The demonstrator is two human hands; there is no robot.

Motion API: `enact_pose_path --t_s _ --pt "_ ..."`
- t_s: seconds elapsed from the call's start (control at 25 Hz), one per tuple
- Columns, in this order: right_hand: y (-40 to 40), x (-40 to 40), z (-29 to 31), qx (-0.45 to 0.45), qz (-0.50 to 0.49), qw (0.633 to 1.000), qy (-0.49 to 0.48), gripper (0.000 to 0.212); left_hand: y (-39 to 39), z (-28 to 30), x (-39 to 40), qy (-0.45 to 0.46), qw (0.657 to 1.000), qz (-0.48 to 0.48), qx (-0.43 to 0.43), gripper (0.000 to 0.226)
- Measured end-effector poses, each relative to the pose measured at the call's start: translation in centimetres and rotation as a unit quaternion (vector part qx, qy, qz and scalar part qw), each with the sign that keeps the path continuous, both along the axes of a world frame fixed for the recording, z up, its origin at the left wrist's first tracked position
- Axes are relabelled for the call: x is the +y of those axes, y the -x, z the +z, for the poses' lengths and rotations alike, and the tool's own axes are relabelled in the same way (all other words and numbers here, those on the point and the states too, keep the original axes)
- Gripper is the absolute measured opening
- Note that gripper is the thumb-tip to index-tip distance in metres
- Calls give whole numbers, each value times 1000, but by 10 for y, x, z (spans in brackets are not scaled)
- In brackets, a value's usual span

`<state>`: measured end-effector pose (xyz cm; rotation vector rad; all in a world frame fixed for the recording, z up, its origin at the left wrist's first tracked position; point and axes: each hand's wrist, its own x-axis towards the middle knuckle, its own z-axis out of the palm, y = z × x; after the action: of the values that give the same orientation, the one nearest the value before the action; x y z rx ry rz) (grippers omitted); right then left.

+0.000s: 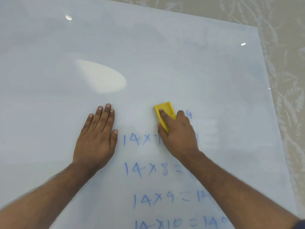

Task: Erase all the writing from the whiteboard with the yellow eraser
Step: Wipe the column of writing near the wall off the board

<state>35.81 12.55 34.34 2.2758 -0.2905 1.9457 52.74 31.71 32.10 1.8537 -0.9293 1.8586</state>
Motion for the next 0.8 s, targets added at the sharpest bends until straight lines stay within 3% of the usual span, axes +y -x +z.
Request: enact_pose_path --t_s 0.16,0.44,0.68,0.8 --pt "17 -23 -34 35 -37 997 61 48 0 -6 2 -3 1000 3 1 62" --pt "22 -43 3 -33 -11 998 -52 46 2 -9 2 -6 1000 3 16 62" --pt "36 -56 -45 23 -34 998 53 46 0 -12 2 -7 1000 -1 16 62" --pt "49 -80 -33 -9 -51 999 -1 47 0 -16 3 -2 1000 1 17 62"
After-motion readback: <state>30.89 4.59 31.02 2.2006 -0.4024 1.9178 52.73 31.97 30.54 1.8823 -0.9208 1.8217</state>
